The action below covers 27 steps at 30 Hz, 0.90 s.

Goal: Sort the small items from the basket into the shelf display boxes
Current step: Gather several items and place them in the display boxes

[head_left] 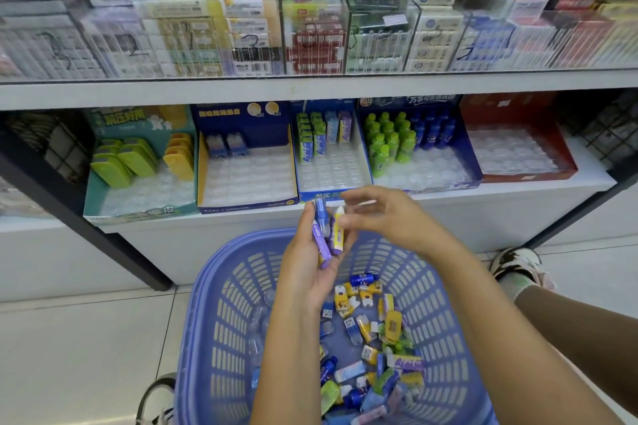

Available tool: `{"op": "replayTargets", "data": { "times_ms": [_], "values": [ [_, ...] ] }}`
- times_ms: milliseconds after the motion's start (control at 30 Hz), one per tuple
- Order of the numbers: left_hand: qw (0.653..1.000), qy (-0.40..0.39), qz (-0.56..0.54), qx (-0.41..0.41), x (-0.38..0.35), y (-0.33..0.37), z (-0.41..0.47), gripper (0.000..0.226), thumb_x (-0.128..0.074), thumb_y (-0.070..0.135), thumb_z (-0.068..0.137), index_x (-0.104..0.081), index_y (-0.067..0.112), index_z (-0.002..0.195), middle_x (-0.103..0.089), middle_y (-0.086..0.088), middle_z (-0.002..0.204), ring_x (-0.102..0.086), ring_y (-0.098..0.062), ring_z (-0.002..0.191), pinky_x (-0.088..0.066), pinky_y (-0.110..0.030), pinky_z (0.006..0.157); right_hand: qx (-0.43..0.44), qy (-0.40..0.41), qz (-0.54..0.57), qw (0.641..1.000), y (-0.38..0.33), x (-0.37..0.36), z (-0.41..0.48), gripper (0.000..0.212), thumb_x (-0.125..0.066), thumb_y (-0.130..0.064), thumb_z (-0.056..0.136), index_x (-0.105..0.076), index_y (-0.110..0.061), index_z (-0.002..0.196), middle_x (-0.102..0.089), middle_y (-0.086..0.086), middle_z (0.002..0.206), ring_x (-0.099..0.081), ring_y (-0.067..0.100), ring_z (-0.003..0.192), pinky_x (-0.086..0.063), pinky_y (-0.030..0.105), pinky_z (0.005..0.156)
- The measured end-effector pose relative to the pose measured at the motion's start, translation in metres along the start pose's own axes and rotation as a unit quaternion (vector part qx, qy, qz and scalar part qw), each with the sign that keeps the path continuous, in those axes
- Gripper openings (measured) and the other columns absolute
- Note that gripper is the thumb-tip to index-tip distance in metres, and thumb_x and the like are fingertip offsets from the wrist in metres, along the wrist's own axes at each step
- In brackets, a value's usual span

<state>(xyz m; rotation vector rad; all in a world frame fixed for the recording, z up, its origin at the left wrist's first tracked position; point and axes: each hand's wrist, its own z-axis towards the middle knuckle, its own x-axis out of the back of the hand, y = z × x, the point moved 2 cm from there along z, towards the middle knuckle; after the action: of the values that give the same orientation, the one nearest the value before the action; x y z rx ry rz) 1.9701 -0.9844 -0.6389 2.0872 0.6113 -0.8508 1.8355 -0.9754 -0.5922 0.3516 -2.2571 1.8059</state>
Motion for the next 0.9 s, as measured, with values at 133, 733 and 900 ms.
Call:
{"op": "replayTargets", "data": {
  "times_ms": [133,733,900],
  "values": [
    [0.998,0.008,0.006,-0.068,-0.01,0.001,-0.002,0.035,-0.05,0.037,0.095,-0.067,0.007,0.096,-0.073,-0.012,0.094,-0.071,-0.022,0.086,-0.056,-0.028,0.068,-0.011,0.084,-0.051,0.995,0.003,-0.019,-0.01,0.062,-0.086,-0.034,0.062,-0.058,-0.025,0.116,-0.059,-0.009,0.109,-0.062,0.008,0.095,-0.052,0.027,0.082],
    [0.996,0.04,-0.035,-0.07,0.005,0.018,0.0,0.027,-0.055,0.038,0.092,-0.063,0.012,0.096,-0.067,-0.003,0.074,-0.058,-0.009,0.054,-0.049,-0.018,0.047,0.124,0.242,-0.224,0.936,-0.045,0.054,0.107,0.012,-0.064,-0.003,0.082,-0.067,-0.002,0.093,-0.069,0.015,0.09,-0.06,0.02,0.076,-0.047,0.021,0.074],
    [0.998,0.036,-0.021,-0.05,0.008,0.019,0.005,0.026,-0.052,0.036,0.094,-0.061,0.012,0.094,-0.064,-0.003,0.073,-0.051,-0.007,0.048,-0.042,-0.015,0.04,0.089,0.16,-0.287,0.94,-0.038,0.061,0.144,0.018,-0.058,-0.009,0.089,-0.065,-0.006,0.105,-0.067,0.012,0.107,-0.061,0.024,0.102,-0.047,0.034,0.093]
  ]
}}
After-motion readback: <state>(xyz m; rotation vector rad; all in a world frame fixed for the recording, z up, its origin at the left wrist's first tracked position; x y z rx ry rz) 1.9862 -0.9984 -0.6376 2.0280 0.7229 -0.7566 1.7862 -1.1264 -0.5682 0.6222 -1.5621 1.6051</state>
